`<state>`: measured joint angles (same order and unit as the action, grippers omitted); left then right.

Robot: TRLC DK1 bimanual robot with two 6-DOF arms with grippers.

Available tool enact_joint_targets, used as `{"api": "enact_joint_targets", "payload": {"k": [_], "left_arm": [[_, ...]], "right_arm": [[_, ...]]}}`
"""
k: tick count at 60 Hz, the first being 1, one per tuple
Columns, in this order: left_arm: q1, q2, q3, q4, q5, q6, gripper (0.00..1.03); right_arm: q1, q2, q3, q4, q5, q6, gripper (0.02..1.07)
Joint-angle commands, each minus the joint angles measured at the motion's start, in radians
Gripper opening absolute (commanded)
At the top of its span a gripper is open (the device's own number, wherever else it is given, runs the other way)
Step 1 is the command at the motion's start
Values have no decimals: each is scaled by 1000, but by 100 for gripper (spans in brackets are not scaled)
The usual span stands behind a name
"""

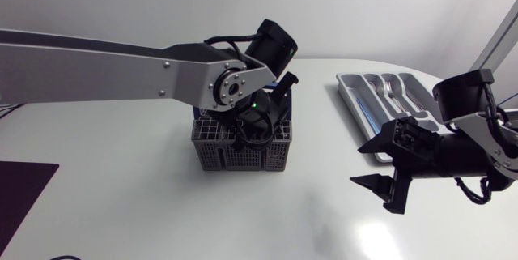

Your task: Unload the cutlery basket into the drawer organizer.

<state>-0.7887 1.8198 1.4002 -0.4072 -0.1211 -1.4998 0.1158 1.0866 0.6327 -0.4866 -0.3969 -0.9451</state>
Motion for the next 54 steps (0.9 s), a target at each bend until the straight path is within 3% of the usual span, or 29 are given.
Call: {"api": "enact_joint_targets", "payload": {"k": [1, 20, 54], "left_arm": [[-4, -43, -36, 16, -8, -17, 4], [-9, -86, -61, 70, -8, -27, 4], [-4, -205, -78, 73, 46, -46, 4]], "right_arm": [[18, -22, -31, 22, -2, 35, 86], [70, -91, -68, 95, 27, 112, 86], [160, -154, -48, 169, 73, 276, 84]]}}
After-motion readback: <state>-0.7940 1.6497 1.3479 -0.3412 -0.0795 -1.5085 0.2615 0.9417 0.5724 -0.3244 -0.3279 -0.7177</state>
